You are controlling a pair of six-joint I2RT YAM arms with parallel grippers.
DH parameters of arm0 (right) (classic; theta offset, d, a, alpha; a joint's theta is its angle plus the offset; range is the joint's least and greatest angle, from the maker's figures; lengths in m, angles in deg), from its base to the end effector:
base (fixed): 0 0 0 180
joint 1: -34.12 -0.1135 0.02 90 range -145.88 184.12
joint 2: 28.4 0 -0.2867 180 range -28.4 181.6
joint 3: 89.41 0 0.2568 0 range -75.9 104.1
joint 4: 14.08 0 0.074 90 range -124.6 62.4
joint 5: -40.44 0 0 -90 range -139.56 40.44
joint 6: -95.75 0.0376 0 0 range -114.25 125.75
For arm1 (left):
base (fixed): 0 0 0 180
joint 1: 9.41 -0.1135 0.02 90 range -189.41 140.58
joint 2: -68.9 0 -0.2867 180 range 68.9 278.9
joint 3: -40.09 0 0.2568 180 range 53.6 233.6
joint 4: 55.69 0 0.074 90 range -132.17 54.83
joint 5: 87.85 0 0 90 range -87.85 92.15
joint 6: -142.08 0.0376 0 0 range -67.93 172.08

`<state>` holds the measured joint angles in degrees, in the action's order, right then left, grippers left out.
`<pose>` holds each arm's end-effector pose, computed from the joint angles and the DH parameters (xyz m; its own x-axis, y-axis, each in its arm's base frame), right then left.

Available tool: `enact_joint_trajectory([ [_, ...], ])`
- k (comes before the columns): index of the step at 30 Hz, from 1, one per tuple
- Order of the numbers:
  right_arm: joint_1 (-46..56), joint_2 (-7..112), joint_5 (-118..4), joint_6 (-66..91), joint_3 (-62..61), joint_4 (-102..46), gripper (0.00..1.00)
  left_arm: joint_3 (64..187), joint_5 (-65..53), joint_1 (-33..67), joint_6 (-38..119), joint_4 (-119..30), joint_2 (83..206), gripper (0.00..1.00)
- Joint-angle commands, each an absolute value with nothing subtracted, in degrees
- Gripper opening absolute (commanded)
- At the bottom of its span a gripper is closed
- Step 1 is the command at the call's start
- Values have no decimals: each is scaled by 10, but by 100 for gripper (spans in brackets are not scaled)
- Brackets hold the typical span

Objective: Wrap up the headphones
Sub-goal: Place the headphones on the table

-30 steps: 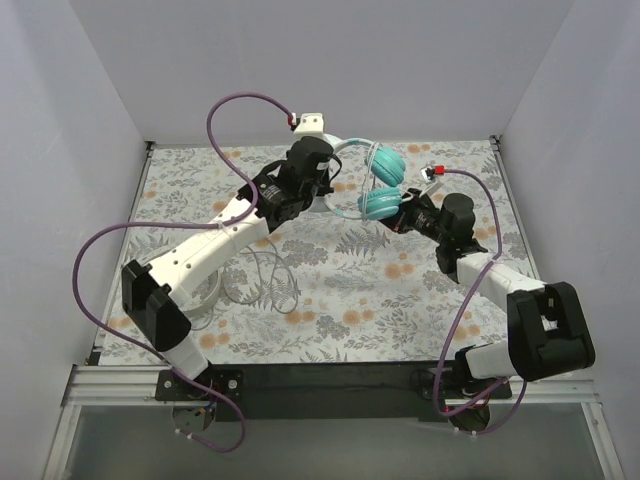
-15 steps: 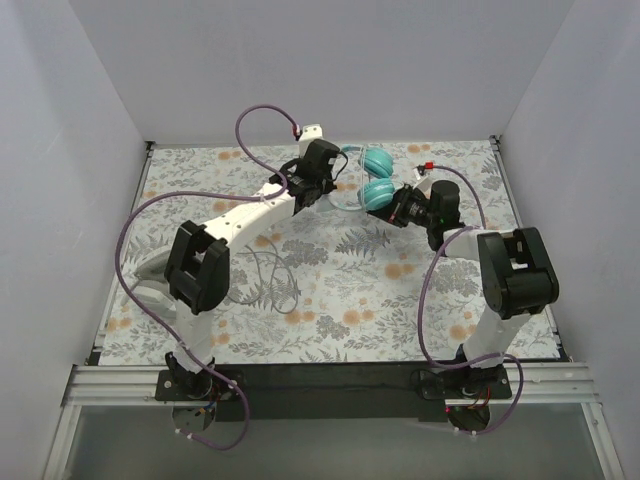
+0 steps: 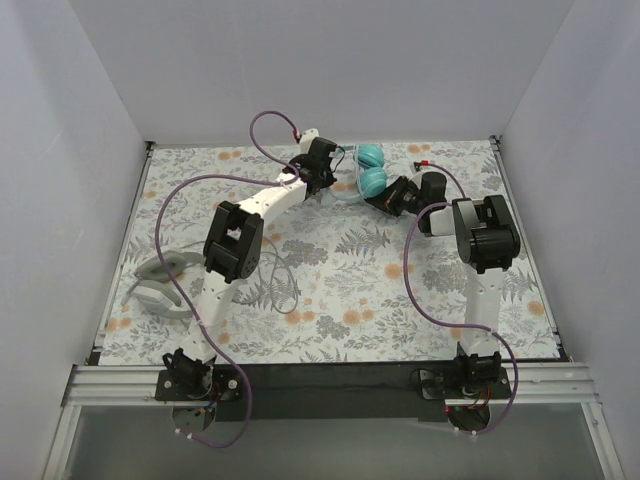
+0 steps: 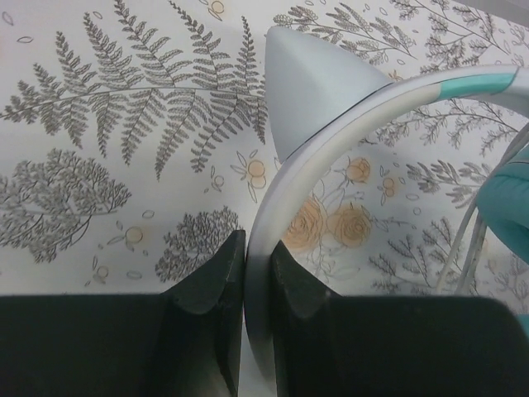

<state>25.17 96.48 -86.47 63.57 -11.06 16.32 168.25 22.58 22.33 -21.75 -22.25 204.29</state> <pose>0.4515 0.0940 0.1334 -0.7338 0.5695 -0.3704 -0.1375 0.4094 0.9019 0.4846 -0.2843 0.2113 -0.4116 -0.8037 -0.4297 -0.4577 0.5900 -0.6651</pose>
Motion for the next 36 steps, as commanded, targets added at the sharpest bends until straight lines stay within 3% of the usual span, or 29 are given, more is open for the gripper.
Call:
enact_joint_trajectory([
  [1,251,999,-877,676,-60,202,1,1749,237,213,-246,-262,2062,0],
  [6,253,1045,-869,699,-24,202,1,1814,246,208,-246,-261,2129,0],
  [20,257,1076,-845,713,7,202,2,1839,254,208,-230,-294,2169,0],
  [36,259,1070,-840,719,5,201,11,1850,274,216,-223,-296,2198,0],
])
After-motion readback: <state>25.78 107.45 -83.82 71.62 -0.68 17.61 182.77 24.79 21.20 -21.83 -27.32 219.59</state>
